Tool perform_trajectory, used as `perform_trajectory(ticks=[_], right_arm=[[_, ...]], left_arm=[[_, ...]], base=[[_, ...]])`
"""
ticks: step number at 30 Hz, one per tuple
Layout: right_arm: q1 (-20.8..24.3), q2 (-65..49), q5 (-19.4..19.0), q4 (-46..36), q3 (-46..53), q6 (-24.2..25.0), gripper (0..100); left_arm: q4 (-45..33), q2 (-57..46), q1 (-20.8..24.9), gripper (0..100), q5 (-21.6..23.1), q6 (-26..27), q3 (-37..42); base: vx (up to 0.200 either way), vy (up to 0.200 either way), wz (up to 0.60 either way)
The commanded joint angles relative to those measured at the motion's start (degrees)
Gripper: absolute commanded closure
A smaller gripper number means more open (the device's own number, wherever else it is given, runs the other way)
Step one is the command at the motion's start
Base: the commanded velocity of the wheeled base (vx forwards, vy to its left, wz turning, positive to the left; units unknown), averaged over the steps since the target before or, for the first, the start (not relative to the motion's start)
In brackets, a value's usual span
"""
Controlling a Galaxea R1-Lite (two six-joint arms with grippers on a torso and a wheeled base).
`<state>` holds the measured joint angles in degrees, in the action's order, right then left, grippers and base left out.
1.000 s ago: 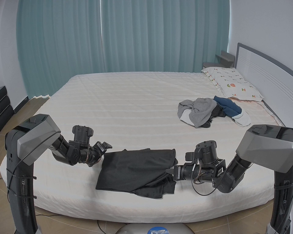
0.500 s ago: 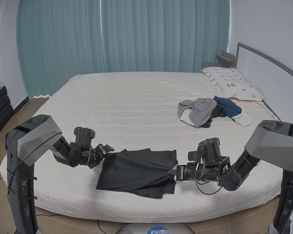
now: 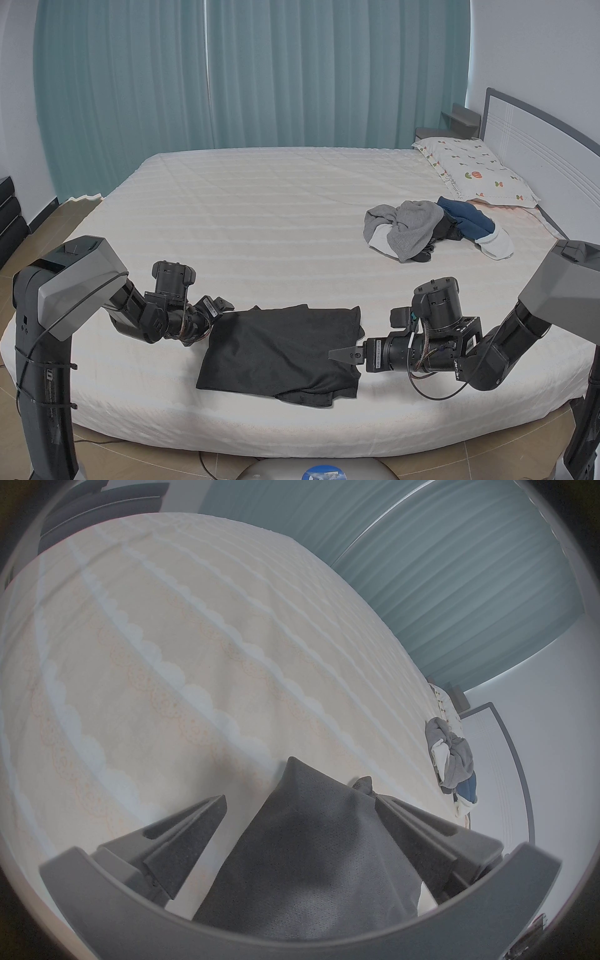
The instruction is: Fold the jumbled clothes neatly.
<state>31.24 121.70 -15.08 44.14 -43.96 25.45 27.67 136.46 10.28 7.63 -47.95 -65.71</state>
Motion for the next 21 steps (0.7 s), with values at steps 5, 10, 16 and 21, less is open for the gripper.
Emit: perform_trajectory(ticks=[5,10,16,21], right_arm=[[1.2,5.3,0.3,0.0,-2.1,0.3,0],[0.3,10.9,3.8,-0.1,-8.5,2.3,0],[-0.9,13.8,6.5,-0.2,-13.4,5.5,0],[-2.4,15.8,8.0,-0.1,-16.9,7.3,0]], left_arm=[[0.1,0.8,-0.1,0,0.1,-0.2,-0.7],[0.1,2.4,-0.1,0,-0.2,-0.4,-3.5],[0.1,5.2,-0.1,0,-2.7,-0.4,-7.8],[0.1,5.1,0.3,100,-2.7,-0.4,-7.3]], base=[[0.0,0.0,0.0],[0.0,0.0,0.0],[0.0,0.0,0.0],[0.0,0.0,0.0]])
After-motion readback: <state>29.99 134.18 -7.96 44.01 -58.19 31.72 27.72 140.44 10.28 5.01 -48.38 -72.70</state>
